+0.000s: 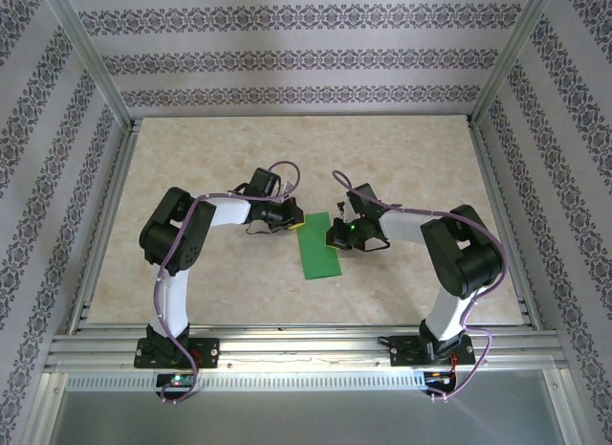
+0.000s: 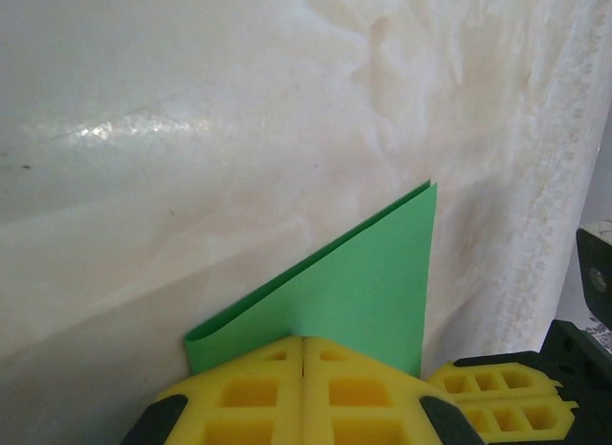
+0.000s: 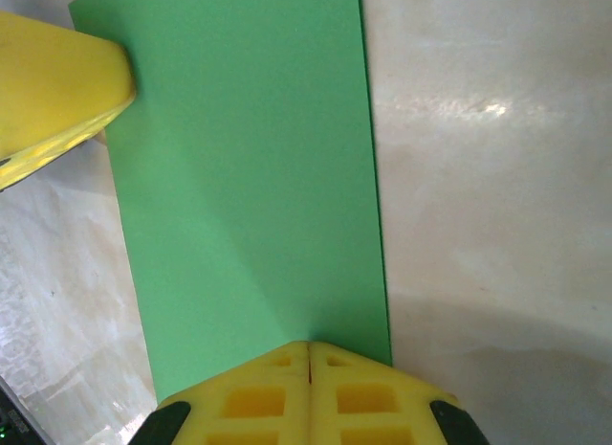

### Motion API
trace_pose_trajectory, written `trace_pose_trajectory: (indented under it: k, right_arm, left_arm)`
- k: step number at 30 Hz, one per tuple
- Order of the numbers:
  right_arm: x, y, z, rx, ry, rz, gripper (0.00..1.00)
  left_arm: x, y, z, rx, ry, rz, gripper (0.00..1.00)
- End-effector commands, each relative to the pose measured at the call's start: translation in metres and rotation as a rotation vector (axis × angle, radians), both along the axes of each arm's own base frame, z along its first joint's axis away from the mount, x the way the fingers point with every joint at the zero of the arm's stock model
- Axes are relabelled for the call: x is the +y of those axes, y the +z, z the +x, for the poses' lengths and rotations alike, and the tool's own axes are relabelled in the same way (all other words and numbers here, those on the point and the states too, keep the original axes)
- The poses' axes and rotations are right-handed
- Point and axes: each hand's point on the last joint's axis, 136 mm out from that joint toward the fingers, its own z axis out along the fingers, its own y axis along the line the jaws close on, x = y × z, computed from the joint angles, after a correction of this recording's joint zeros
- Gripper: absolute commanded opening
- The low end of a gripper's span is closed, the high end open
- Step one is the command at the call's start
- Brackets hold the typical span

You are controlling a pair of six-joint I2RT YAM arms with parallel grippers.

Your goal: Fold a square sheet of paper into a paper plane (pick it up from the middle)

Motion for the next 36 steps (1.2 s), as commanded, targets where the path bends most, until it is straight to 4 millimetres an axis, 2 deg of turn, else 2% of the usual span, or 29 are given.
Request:
trace_pose_trajectory:
  k: [1,16,22,30,33,36]
  right_arm:
    - [-0.033,-0.040,-0.039,0.165,-0.008,-0.172,0.00]
    - [-0.034,-0.038,-0.040,0.162,-0.004,-0.175,0.00]
    - [-0.034,-0.037,-0.040,0.160,-0.005,-0.176,0.00]
    - [-0.033,-0.036,-0.039,0.157,-0.008,-0.175,0.00]
    - [-0.033,-0.036,-0.038,0.156,-0.007,-0.173,0.00]
    - [-0.033,-0.036,-0.038,0.158,-0.008,-0.176,0.00]
  left_arm:
    - [0.020,-0.016,0.012,-0.002,0.048,0.050,0.01]
    - [0.046,-0.017,0.037,-0.010,0.150,0.077,0.00]
    - [0.047,-0.003,0.042,-0.027,0.159,0.090,0.00]
    - [0.030,0.052,0.041,-0.096,0.109,-0.005,0.01]
    - [0.014,0.061,0.027,-0.106,0.042,-0.032,0.01]
    - [-0.001,0.058,0.008,-0.093,-0.027,-0.050,0.01]
